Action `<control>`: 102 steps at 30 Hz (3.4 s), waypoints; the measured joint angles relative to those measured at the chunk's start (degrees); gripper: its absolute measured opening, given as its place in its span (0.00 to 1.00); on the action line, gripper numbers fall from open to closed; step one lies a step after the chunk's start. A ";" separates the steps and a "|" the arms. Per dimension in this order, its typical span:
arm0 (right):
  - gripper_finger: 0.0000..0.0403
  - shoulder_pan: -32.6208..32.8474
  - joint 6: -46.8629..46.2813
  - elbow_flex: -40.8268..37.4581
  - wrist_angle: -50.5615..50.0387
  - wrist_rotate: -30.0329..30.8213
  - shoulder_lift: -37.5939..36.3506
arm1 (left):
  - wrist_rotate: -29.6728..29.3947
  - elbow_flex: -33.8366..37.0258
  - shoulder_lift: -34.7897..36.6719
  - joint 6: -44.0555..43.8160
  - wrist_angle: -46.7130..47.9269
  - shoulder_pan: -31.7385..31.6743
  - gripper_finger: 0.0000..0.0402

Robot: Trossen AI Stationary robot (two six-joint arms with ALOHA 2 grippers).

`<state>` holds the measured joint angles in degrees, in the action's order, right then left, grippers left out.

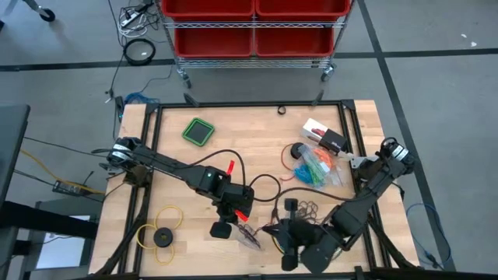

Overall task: Sort rubber bands
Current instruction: Put the black rubber band into the transparent zip bag

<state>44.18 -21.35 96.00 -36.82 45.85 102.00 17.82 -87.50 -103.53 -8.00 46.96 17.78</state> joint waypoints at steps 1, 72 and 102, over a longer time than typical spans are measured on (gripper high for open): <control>0.00 -0.35 0.58 -0.69 1.12 -0.66 0.00 | -0.01 0.00 0.00 0.03 0.00 0.00 0.00; 0.26 -2.83 -4.65 -17.65 27.01 -27.91 0.00 | -0.01 0.00 0.02 0.16 -0.68 0.00 0.00; 0.26 11.36 -58.65 -43.85 15.63 -21.01 -0.22 | -0.20 0.00 0.02 0.10 -0.79 0.00 0.00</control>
<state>55.55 -80.00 52.15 -21.20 24.84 101.77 17.63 -87.50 -103.50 -7.90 46.17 17.78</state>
